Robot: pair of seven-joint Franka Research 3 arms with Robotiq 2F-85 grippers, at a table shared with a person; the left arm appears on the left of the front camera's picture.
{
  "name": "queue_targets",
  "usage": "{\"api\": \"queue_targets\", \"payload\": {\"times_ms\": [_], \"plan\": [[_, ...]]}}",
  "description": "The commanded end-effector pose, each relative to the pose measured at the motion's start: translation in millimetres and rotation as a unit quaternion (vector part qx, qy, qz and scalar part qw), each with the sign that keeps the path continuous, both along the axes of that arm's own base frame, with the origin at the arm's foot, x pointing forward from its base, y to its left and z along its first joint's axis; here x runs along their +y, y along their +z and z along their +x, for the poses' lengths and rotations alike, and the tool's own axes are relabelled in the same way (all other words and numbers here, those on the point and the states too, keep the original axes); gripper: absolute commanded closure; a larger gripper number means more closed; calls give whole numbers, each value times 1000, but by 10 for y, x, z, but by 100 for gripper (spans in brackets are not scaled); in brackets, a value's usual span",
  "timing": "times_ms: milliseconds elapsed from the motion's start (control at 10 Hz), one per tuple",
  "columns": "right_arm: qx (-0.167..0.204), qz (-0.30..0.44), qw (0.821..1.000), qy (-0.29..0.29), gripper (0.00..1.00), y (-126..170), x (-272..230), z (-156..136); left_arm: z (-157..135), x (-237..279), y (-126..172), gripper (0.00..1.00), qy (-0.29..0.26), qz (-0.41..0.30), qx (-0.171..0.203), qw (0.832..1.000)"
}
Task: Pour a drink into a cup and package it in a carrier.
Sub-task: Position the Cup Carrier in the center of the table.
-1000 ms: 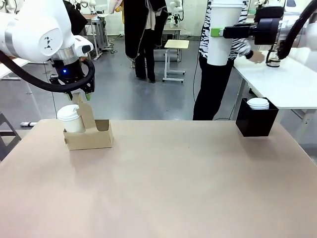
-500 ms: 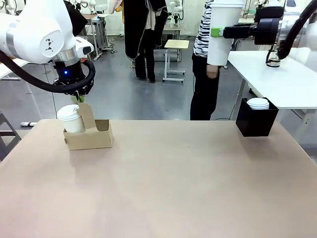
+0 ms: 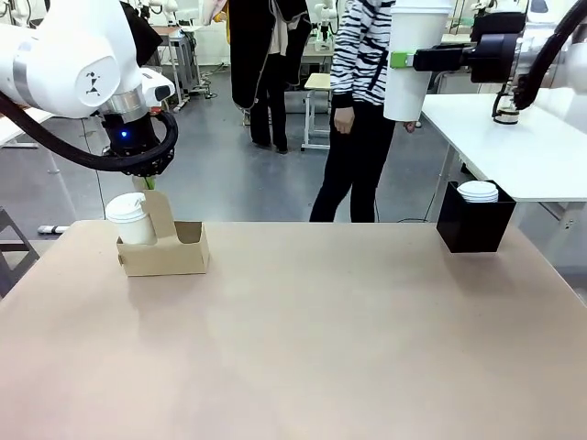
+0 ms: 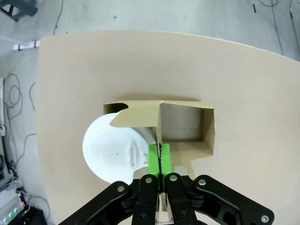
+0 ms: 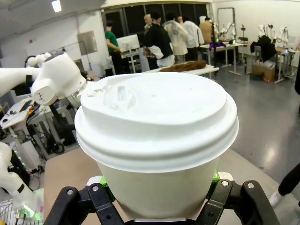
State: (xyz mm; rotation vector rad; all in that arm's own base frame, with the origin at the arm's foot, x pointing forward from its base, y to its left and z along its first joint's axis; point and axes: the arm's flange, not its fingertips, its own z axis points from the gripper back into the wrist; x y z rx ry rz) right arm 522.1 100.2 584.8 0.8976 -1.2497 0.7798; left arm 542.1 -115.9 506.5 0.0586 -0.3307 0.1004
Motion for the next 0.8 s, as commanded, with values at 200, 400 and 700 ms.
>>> {"api": "queue_targets", "payload": {"times_ms": [200,400,700], "plan": [[-4,1,1000,-5,20,52,22,17,-167,-140,322,99,43,-21,-9,999],[-4,1,1000,-5,20,52,22,17,-401,-439,702,99,63,-30,-19,997],[-4,1,1000,-5,20,52,22,17,-951,-1270,999,99,70,-44,-16,996]]}}
